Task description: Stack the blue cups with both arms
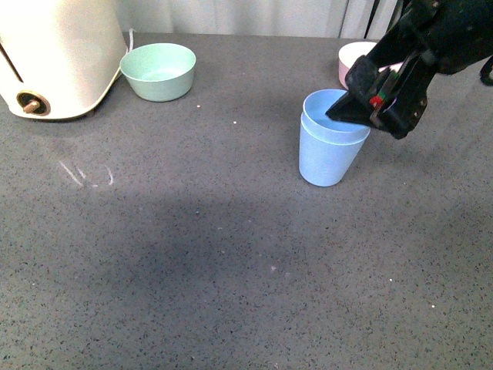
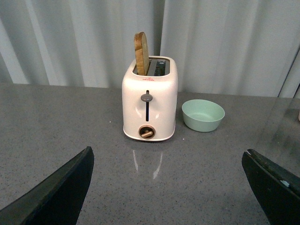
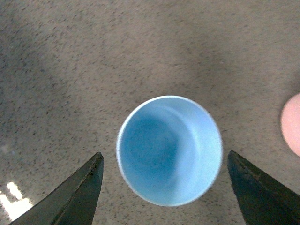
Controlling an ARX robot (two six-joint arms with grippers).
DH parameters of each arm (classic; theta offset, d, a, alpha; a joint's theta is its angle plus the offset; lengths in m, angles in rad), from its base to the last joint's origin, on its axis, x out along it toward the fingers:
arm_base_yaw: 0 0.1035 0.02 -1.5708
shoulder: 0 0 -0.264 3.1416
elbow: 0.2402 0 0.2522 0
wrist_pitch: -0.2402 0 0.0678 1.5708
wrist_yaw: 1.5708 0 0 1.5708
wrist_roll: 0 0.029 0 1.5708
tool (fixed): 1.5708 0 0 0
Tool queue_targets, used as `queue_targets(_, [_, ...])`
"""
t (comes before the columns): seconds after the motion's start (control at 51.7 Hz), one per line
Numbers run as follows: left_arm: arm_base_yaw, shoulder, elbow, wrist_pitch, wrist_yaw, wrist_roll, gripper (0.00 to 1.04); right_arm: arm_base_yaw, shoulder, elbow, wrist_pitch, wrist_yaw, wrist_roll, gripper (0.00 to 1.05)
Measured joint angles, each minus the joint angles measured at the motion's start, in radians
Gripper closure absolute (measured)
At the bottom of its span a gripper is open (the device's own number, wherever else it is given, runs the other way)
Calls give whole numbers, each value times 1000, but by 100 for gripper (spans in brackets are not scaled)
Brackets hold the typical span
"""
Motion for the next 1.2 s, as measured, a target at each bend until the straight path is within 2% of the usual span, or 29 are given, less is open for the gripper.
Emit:
queue_targets(0.097, [0,0,0,0,0,0,9,-63,-93,-53,105,-6,87,8])
queue_targets(0.252, [0,0,0,0,0,0,9,-193,-405,-297,381,32,312,9])
queue_targets(0.29, [0,0,0,0,0,0,9,-199,-477,-378,480,93,377,13])
queue_targets(0.31, [0,0,0,0,0,0,9,-201,-513,-423,544,164,426,16])
queue_targets(0.368, [0,0,0,0,0,0,9,-217,-614,-541,677,255,520,25])
queue_targets(0.406, [0,0,0,0,0,0,9,-230,-691,-625,737,277,567,32])
queue_targets(0.445, [0,0,0,0,0,0,9,-264,-764,-704,767,252,616,41])
queue_targets(0.561, [0,0,0,0,0,0,9,-299,-835,-808,786,239,660,60])
queue_targets(0.793, [0,0,0,0,0,0,9,-300,-949,-935,790,232,678,103])
queue_targets(1.2, [0,0,0,0,0,0,9,-301,-1195,-1065,671,232,684,103])
